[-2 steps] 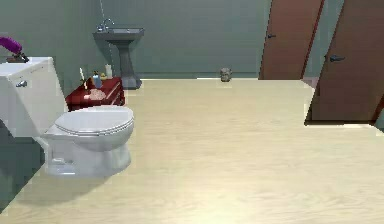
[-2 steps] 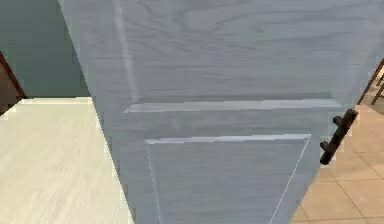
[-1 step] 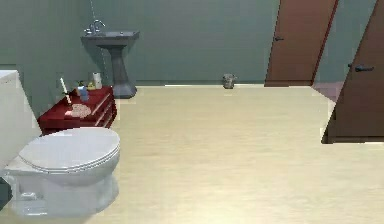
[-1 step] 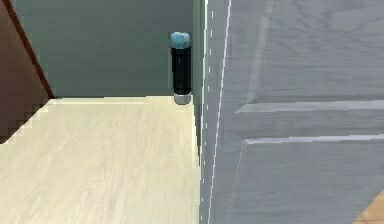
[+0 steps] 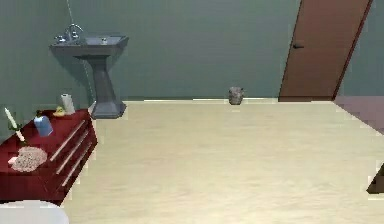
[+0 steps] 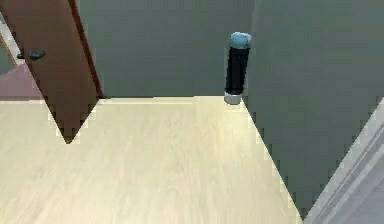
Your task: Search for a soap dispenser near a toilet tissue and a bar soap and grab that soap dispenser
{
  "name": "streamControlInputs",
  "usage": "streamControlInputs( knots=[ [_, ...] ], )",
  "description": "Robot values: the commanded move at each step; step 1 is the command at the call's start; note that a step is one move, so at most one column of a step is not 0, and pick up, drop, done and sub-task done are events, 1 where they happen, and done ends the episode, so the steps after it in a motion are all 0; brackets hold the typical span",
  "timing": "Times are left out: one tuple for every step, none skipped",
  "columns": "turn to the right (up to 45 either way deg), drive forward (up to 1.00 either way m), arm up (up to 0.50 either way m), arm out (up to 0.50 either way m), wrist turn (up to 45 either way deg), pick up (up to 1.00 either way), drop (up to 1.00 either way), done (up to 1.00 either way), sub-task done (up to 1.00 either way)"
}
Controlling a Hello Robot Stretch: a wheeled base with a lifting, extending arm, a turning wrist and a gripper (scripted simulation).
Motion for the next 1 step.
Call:
streamControlInputs(
  knots=[
    [-9.0,0.0,0.0,0.0,0.0,0.0,0.0,0.0,0.0]
  ],
)
